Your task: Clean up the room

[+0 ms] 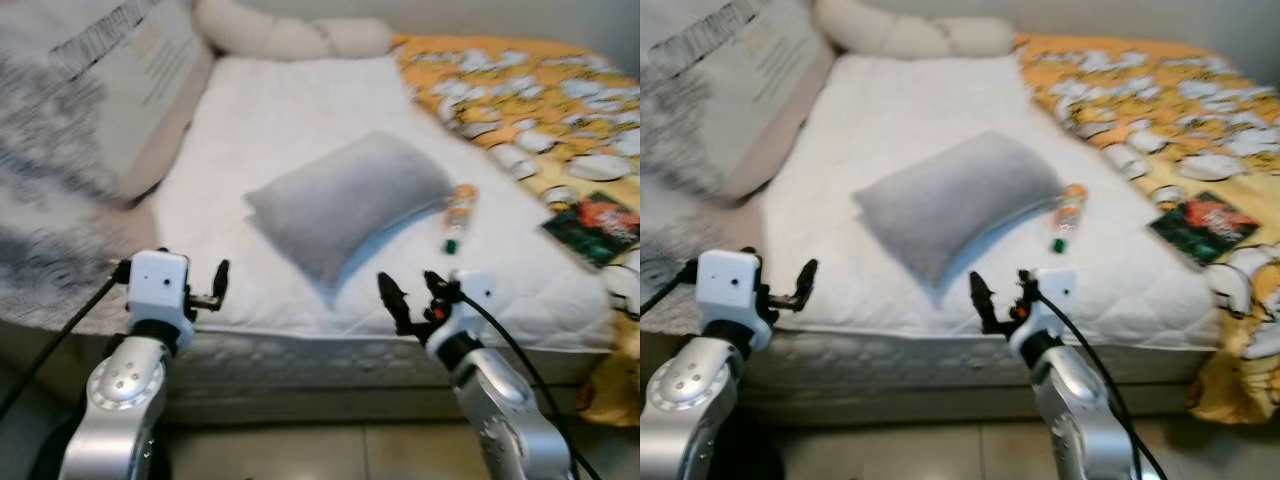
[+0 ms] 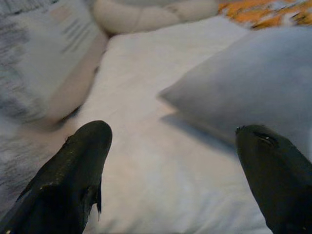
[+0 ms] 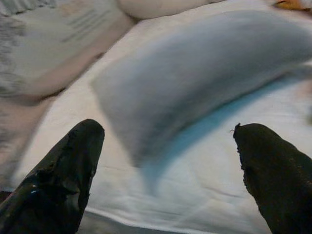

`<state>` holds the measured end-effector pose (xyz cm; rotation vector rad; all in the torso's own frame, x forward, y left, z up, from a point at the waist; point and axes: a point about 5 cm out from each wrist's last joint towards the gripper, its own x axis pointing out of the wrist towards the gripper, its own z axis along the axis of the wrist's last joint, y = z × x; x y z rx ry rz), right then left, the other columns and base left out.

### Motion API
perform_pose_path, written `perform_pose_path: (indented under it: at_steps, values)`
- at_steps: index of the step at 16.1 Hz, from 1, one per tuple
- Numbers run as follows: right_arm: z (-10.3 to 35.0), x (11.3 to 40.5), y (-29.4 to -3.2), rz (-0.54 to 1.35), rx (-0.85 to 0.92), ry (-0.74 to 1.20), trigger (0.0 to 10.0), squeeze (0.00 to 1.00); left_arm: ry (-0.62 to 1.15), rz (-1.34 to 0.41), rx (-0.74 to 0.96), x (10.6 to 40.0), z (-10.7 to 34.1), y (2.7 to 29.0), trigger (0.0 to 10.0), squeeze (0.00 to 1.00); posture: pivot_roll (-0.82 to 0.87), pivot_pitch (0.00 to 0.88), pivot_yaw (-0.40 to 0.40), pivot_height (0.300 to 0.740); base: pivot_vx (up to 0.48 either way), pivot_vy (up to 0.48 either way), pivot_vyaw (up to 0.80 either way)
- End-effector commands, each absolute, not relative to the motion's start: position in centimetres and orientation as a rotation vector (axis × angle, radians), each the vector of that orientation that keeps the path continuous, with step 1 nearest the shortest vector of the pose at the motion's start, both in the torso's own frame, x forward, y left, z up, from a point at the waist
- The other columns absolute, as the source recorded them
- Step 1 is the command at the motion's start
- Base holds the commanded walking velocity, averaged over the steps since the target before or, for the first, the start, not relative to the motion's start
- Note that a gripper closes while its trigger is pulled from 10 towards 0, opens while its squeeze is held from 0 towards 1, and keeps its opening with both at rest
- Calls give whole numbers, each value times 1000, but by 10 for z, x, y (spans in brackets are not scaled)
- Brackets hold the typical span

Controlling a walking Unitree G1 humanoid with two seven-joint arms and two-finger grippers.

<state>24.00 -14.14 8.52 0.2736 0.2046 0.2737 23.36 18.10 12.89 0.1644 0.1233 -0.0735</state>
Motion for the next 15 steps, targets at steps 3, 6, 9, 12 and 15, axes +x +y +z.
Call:
perform_pose_path:
  at_steps: [3,6,9,12,15]
  values:
    - [86,241,-146,247,277,196,10000,0,120,-106,180,235,130,177,10000,0,78,0,-8,740,290,0,0]
    - [86,240,-149,238,275,192,10000,0,119,-121,178,238,129,174,10000,0,64,0,1,740,291,0,0]
    - [86,240,-149,232,274,189,10000,0,117,-130,175,239,130,173,10000,0,64,0,2,740,314,0,0]
    - [86,241,-147,233,276,189,10000,0,115,-129,174,239,130,175,10000,0,70,0,-1,740,340,0,0]
    - [86,241,-145,240,278,191,10000,0,116,-124,175,239,130,176,10000,0,76,0,-6,740,342,0,0]
